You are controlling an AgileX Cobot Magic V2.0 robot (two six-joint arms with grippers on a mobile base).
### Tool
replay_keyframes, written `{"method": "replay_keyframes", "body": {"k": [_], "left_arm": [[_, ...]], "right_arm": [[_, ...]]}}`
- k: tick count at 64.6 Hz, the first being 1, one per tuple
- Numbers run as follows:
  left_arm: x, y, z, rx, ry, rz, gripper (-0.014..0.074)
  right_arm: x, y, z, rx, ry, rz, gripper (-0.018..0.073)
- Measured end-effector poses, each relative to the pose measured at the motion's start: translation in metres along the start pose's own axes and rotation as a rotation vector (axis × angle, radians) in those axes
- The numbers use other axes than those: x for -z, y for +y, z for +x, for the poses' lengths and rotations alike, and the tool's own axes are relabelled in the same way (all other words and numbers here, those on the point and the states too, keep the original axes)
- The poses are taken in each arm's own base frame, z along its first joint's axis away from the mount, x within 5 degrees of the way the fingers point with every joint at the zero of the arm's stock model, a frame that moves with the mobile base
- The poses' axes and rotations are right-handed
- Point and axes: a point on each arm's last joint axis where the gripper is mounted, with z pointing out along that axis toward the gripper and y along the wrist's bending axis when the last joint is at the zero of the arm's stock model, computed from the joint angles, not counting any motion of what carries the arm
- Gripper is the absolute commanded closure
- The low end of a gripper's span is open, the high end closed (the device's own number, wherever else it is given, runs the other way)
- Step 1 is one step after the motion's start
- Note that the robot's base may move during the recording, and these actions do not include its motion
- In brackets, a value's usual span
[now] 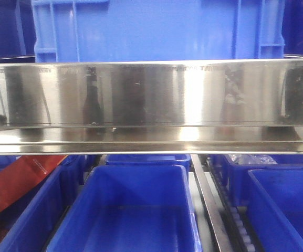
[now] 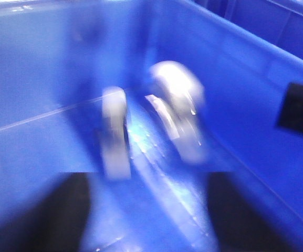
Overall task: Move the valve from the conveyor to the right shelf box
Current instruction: 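Open both grippers to release the valves inside the bin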
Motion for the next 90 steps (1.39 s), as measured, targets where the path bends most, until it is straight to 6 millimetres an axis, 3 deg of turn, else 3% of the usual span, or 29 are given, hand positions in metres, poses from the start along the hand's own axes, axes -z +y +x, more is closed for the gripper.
{"method": "replay_keyframes", "body": {"k": [2, 9, 21, 35, 57, 66, 80, 90], "left_arm": [[0.002, 0.000, -0.001, -0.003, -0.004, -0.001, 0.0708], [0.006, 0.000, -0.006, -0.013, -0.040, -0.014, 0.0706], [0.012, 0.001, -0.009, -0.005, -0.049, -0.013, 0.0706], [0.057, -0.004, -0.011, 0.012, -0.111, -0.017, 0.0707], [0.128, -0.011, 0.045, 0.025, -0.232, -0.083, 0.0707], [0.158, -0.014, 0.072, 0.027, -0.292, -0.107, 0.0707], [0.199, -0.022, 0.121, 0.026, -0.321, -0.114, 0.0707], [0.217, -0.025, 0.148, 0.024, -0.335, -0.114, 0.0707]], "right_arm": [[0.003, 0.000, -0.002, 0.000, -0.003, -0.001, 0.0506], [0.011, 0.001, -0.009, 0.001, -0.022, -0.002, 0.0727], [0.015, 0.001, -0.009, -0.004, -0.008, -0.005, 0.0720], [0.050, -0.008, -0.021, -0.012, -0.054, 0.022, 0.0720], [0.123, -0.012, 0.011, -0.017, -0.156, 0.051, 0.0720], [0.154, -0.010, 0.033, -0.016, -0.186, 0.054, 0.0720], [0.198, -0.009, 0.084, -0.017, -0.176, 0.055, 0.0720], [0.227, -0.007, 0.099, -0.015, -0.226, 0.053, 0.0720]]}}
